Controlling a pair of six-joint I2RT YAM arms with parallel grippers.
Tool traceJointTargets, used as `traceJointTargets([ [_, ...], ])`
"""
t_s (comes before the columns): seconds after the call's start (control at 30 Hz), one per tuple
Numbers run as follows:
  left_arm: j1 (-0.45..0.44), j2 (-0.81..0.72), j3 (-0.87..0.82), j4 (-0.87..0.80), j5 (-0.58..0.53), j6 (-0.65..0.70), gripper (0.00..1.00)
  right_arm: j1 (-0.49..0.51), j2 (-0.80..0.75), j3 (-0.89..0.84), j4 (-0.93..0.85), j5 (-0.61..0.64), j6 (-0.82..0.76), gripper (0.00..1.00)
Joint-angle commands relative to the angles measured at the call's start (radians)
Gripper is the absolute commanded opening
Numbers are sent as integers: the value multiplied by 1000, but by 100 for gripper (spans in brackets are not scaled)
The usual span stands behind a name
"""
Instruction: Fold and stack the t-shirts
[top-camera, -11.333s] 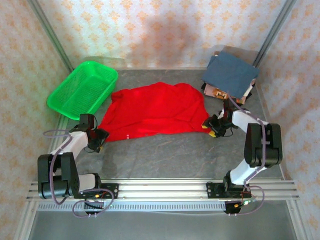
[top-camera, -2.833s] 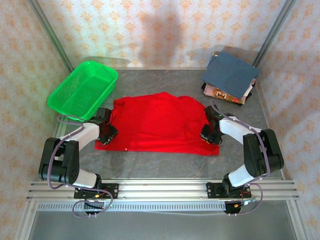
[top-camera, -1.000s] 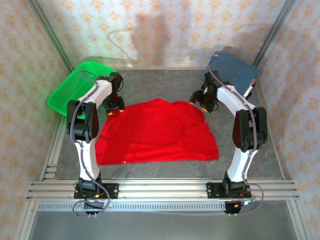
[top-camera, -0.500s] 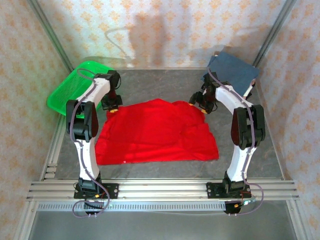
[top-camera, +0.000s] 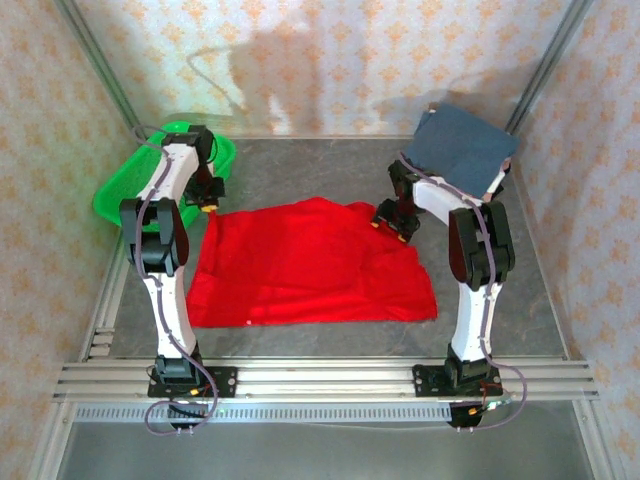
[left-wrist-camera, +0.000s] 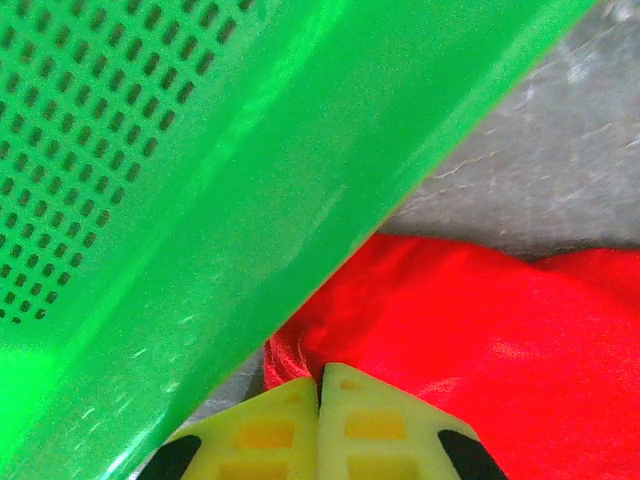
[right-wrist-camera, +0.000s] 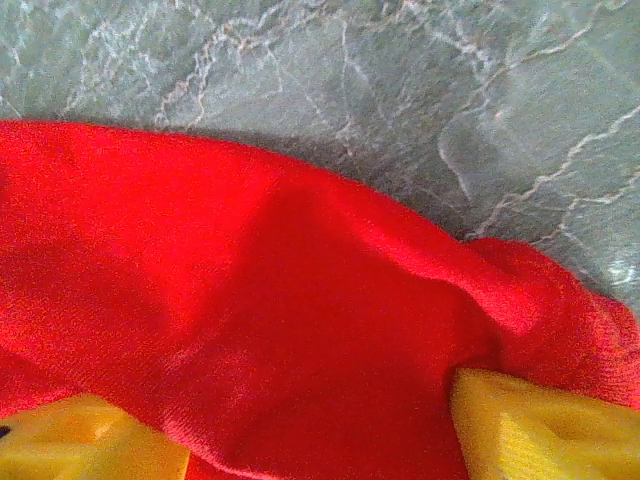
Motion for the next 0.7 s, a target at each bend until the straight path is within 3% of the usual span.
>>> traceJointTargets([
  [0.0, 22, -3, -6, -56, -39, 59, 4, 7, 35, -25, -60, 110, 32, 68],
  [0.23, 33, -32, -44, -42, -111, 94, 4, 19, 50, -17, -140, 246, 29, 68],
  [0.67, 19, -50, -28, -1, -59, 141, 4, -12, 2, -46, -236, 516, 5, 68],
])
